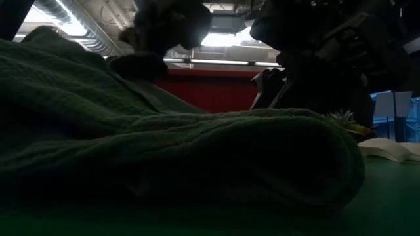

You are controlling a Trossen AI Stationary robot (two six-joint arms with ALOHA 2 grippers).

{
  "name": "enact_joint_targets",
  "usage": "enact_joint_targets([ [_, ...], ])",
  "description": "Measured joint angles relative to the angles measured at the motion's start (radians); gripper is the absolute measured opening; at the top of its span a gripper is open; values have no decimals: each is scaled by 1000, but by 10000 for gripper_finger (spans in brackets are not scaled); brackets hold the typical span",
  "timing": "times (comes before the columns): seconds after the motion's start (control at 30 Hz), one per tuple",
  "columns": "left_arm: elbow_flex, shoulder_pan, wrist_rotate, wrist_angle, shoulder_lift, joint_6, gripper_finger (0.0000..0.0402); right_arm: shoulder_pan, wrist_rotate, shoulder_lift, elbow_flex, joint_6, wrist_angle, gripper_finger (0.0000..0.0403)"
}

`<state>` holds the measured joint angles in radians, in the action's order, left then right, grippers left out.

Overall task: Fold Laundry from Bin
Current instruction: Fold the green polo shirt from the red laundry bin

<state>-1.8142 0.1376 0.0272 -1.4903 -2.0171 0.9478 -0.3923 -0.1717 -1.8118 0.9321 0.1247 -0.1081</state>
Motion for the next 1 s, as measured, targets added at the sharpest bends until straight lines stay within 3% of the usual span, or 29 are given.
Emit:
enact_joint_targets([
  [0.1,-34,39,8,-86,0,54,1,0,0,0,0,0,0,209],
  [0.67,-37,237,10,-81,17,306,0,0,0,0,0,1,0,209],
  [1.0,19,278,119,-81,141,353,0,0,0,0,0,1,4,209],
])
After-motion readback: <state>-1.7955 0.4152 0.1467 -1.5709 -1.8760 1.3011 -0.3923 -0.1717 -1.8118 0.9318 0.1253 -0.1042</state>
